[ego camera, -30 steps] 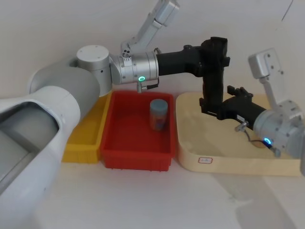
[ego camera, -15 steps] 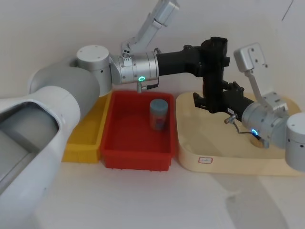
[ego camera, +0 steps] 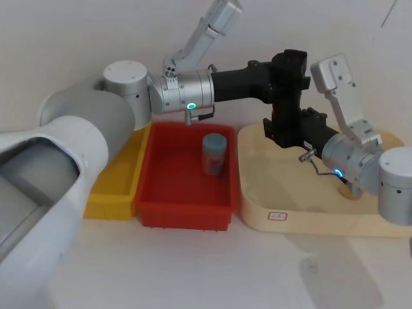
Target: Pick up the garbage bag with the one hand and transfer it to the other hand.
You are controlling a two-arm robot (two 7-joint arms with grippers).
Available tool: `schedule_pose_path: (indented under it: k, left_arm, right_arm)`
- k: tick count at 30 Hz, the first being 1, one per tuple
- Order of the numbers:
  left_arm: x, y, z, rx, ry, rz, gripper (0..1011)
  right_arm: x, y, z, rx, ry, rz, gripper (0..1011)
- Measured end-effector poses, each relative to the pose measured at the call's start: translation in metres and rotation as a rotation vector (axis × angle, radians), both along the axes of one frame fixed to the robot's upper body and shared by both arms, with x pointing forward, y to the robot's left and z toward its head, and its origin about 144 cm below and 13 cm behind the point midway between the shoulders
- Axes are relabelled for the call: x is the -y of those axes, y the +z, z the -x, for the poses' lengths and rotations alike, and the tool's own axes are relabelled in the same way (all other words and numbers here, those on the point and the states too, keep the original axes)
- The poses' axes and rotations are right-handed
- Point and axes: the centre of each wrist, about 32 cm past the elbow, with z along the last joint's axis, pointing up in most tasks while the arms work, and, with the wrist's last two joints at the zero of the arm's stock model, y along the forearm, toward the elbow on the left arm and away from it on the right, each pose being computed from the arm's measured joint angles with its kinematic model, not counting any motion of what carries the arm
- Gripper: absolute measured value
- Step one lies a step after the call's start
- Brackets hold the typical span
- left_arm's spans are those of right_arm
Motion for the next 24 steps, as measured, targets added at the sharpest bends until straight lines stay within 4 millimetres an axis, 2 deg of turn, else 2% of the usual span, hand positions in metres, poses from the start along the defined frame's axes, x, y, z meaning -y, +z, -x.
schedule_pose_path:
  k: [4, 5, 7, 10, 24]
  left_arm:
    - [0.0, 0.0, 0.0, 0.0, 0.0, 0.0, 497]
    - [0.0, 0.0, 0.0, 0.0, 0.0, 0.0, 497]
    - [0.0, 0.0, 0.0, 0.0, 0.0, 0.0, 497]
    - [0.0, 0.0, 0.0, 0.0, 0.0, 0.0, 497]
    - [0.0, 0.0, 0.0, 0.0, 0.0, 0.0, 497]
  right_arm:
    - [-0.0009, -0.0002, -0.0013, 0.002, -0.003, 0.002, 643]
    - [-0.001, -0.0002, -0.0017, 0.002, -0.003, 0.002, 582]
    - [-0.0011, -0.0002, -0.0019, 0.002, -0.003, 0.002, 562]
    - [-0.0015, -0.0002, -0.0026, 0.003, -0.004, 0.002, 481]
    - [-0.0023, -0.0002, -0.0038, 0.005, -0.007, 0.005, 458]
